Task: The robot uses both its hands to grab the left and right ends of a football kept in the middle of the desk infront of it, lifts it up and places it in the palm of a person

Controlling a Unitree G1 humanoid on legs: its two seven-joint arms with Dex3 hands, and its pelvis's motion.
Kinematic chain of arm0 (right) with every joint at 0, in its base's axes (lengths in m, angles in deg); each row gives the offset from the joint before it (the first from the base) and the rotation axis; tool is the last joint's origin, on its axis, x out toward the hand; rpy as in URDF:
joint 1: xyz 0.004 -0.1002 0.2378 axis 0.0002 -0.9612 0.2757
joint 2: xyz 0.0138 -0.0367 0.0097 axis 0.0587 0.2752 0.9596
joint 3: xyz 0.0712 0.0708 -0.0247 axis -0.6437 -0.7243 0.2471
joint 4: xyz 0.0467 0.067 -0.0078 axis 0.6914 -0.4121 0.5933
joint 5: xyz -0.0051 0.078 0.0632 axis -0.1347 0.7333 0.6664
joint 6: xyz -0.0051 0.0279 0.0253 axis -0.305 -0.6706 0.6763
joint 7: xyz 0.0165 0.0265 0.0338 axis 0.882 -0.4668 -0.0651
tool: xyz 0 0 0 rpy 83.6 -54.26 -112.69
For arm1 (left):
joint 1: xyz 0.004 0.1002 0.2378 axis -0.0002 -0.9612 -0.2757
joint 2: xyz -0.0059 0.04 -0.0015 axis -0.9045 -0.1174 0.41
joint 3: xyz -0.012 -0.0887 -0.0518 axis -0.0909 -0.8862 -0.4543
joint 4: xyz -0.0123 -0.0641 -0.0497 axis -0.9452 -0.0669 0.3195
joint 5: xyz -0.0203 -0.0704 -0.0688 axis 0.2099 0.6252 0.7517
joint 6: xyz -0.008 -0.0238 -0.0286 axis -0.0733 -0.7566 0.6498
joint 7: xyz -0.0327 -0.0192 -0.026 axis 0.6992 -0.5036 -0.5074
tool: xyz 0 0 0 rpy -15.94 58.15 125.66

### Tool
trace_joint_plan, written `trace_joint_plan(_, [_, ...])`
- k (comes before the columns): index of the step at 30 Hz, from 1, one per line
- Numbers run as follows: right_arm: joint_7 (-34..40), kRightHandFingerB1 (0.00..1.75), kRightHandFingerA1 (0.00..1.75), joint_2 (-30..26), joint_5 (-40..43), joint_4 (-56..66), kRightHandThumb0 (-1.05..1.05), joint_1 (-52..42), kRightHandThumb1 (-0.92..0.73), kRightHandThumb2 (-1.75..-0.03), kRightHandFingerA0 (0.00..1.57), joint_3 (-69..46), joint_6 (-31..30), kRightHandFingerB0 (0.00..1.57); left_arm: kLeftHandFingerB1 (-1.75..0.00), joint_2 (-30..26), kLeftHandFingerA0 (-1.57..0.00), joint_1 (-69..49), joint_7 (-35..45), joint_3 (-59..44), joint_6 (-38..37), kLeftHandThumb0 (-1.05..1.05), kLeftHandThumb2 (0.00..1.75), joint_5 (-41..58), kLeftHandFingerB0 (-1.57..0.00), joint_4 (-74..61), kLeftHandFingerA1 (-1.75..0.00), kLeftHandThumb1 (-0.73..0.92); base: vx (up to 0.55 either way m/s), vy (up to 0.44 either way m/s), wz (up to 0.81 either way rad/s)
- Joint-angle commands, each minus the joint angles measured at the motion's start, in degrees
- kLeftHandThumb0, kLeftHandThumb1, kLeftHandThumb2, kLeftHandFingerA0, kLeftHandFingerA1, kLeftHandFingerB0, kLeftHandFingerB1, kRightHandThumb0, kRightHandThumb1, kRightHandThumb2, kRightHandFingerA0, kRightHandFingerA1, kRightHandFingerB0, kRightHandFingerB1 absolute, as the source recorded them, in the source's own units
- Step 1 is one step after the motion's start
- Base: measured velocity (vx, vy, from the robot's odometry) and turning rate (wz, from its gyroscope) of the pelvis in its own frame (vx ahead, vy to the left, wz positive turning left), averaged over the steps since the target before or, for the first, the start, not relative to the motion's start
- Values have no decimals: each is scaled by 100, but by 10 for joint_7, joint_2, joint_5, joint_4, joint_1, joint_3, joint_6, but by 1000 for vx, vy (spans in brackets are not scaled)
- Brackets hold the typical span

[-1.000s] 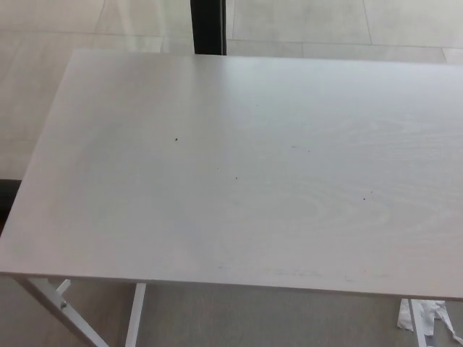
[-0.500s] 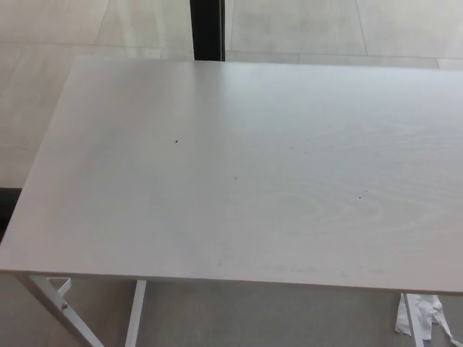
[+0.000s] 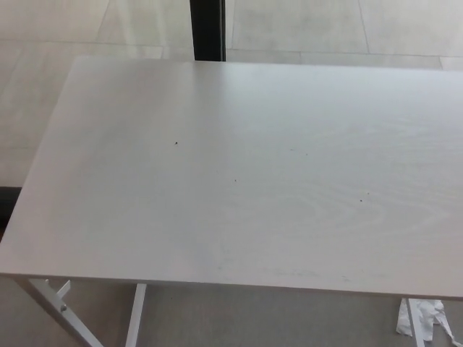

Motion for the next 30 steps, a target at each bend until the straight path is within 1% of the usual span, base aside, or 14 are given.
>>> trace_joint_plan(1, [-100,19,41,-54,-50,-50,-93,-41,-62,-101,9,95,77,0,-34,-29,-43,4,34,-5,-58,-72,62,30,-33,57,-64,73,0,0,0])
trace_joint_plan(2, [-114,13,13,-57,-53,-46,-101,-46,-67,-105,13,119,73,0,-33,-37,-39,-1,53,3,-59,-76,60,29,-32,64,-63,72,0,0,0])
trace_joint_plan(4, [-115,13,13,-59,-44,-51,-101,-50,-67,-105,13,128,78,0,-33,-41,-39,-1,55,3,-62,-76,60,30,-32,68,-63,72,0,0,0])
trace_joint_plan(5, [-143,11,23,-58,-42,-40,-100,-59,-69,-105,12,140,84,0,-47,-42,-37,-3,52,5,-43,-77,95,31,-18,54,-66,58,0,0,0])
trace_joint_plan(8, [-173,5,39,-59,-33,-39,-102,-70,-68,-103,11,155,98,0,-35,-38,-41,-11,58,4,-32,-74,63,42,-30,33,-61,76,0,0,0])
trace_joint_plan(9, [-177,9,37,-60,-31,-39,-88,-72,-76,-65,8,160,99,0,-46,-41,-37,-8,57,6,-31,-75,96,41,-18,39,-63,60,0,0,0])
trace_joint_plan(12, [-184,14,37,-65,-30,-49,-88,-71,-77,-64,7,173,105,0,-34,-40,-46,-8,59,5,-44,-73,63,44,-33,42,-59,74,0,0,0])
trace_joint_plan(13, [-184,19,42,-66,-26,-48,-88,-72,-58,-100,2,175,103,0,-34,-41,-48,-7,59,5,-39,-73,62,46,-33,41,-58,74,0,0,0])
trace_joint_plan(17, [-195,15,54,-66,-17,-48,-93,-78,-66,-103,20,184,108,2,-46,-38,-47,-13,65,6,-47,-83,97,53,-32,32,-63,61,0,0,0])
trace_joint_plan(18, [-207,21,55,-68,-12,-51,-83,-80,-61,-101,19,183,115,3,-34,-37,-49,-14,66,9,-50,-76,62,53,-36,36,-56,71,0,0,0])
trace_joint_plan(22, [-210,26,54,-78,-9,-67,-84,-75,-61,-100,16,185,123,3,-33,-38,-44,-8,72,14,-46,-76,62,63,-35,45,-56,70,0,0,0])
trace_joint_plan(23, [-212,25,46,-78,-8,-63,-86,-76,-78,-64,20,186,124,4,-33,-36,-40,-9,73,15,-47,-76,62,66,-33,42,-58,71,0,0,0])
trace_joint_plan(24, [-225,19,51,-81,-15,-67,-87,-83,-63,-101,10,195,133,3,-33,-36,-38,-8,73,13,-43,-76,62,71,-29,40,-58,71,0,0,0])
trace_joint_plan(30, [-246,9,44,-77,-17,-69,-93,-89,-68,-82,8,209,146,1,-33,-44,-42,-8,66,14,-33,-76,62,77,-29,24,-57,71,0,0,0])
